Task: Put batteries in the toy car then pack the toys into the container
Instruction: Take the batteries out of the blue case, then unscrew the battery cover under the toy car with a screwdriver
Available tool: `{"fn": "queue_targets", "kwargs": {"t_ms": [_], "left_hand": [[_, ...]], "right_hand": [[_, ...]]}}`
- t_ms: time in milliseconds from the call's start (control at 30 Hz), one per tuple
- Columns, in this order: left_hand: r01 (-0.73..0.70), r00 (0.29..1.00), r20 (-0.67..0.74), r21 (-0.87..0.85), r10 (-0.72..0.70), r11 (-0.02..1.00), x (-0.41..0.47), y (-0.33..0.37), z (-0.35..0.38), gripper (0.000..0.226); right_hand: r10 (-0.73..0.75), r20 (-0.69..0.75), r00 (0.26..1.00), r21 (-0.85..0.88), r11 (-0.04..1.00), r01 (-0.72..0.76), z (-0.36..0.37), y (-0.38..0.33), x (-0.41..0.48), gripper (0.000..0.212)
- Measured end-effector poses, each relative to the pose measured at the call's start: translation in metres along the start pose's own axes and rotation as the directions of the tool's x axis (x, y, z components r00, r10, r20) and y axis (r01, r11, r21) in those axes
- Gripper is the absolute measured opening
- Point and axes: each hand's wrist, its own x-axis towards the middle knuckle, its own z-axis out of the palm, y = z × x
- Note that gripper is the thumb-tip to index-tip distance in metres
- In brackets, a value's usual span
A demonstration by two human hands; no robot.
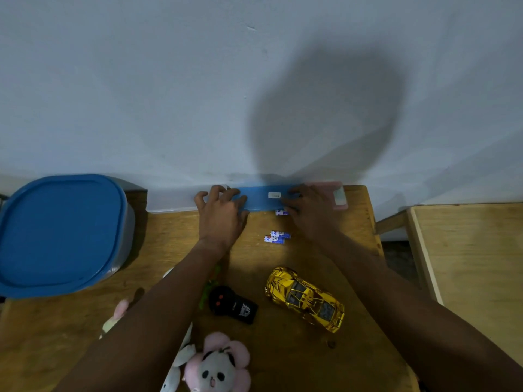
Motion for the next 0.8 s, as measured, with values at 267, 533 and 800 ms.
{"fn": "queue_targets", "kwargs": {"t_ms": [267,533,800], "left_hand": [[0.029,1.000,0.007,-0.036,-0.029,0.999,0.002,0.001,0.000,0.038],[0.036,0.999,0.041,-0.188,-0.029,0.982,-0.008,0.000,0.002,0.048],[0.353,0.916,-0.011,-0.451,-0.401,0.820,-0.041,-0.053,-0.003,0.070]], "right_hand": [[0.020,-0.050,0.999,0.022,1.000,-0.019,0.007,-0.002,-0.003,0.027],[0.067,-0.025,0.997,0.021,0.998,-0.067,0.001,-0.016,-0.008,0.034],[-0.170,-0.064,0.983,0.134,0.975,0.178,0.014,-0.104,0.021,0.034]]}}
